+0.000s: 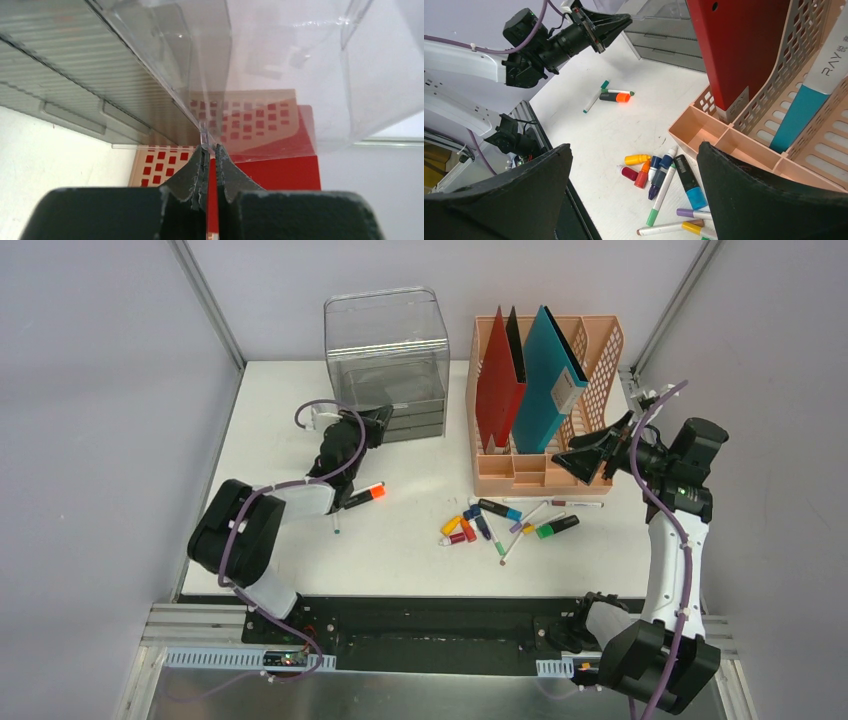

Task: Organize the desk
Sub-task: Open the storage box at the center of the board.

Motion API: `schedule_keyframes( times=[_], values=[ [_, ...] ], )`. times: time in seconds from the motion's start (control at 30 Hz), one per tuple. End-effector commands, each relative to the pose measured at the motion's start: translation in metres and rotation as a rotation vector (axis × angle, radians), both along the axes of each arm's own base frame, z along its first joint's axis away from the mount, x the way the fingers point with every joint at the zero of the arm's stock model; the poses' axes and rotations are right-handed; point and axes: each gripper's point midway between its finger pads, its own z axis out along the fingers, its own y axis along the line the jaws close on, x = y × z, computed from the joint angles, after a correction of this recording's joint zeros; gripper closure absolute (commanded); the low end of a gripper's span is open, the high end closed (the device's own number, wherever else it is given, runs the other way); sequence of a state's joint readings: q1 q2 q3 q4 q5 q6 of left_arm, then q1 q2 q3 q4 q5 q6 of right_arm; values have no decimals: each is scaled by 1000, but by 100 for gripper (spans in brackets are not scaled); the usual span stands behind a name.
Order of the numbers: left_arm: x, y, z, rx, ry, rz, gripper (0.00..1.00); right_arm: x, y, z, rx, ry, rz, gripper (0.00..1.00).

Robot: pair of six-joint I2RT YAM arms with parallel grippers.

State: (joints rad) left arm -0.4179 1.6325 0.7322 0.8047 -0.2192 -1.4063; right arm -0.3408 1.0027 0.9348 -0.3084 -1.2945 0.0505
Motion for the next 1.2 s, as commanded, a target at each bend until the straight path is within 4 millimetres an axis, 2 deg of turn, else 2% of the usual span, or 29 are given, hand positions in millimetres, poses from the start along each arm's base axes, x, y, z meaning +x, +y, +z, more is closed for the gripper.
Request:
schedule_keyframes(
  times=[0.0, 0.13, 0.3, 0.47, 0.67, 0.77, 0.97, 1.17],
  values=[
    [-21, 3, 31, -6, -76, -35, 100, -7, 7, 9, -39, -79, 51, 1],
    [-31, 4, 35, 6, -81, -55, 100, -18, 24, 7, -98, -92, 106, 1],
    [-39, 3, 45, 2, -99, -76, 100, -29, 54, 10, -175, -95, 229, 1],
    [-47, 6, 62, 6, -132, -78, 100, -26, 95, 34, -194, -84, 361, 1],
    [-58, 13, 79, 38, -161, -70, 100, 11, 143, 56, -151, -57, 333, 1],
    [-59, 16, 83, 51, -165, -59, 100, 35, 164, 61, -105, 1, 279, 1],
    [-59, 16, 90, 60, -176, -60, 100, 90, 198, 32, -114, 104, 142, 1],
    [-58, 15, 98, 60, -191, -65, 100, 128, 213, 16, -75, 157, 66, 1]
  ],
)
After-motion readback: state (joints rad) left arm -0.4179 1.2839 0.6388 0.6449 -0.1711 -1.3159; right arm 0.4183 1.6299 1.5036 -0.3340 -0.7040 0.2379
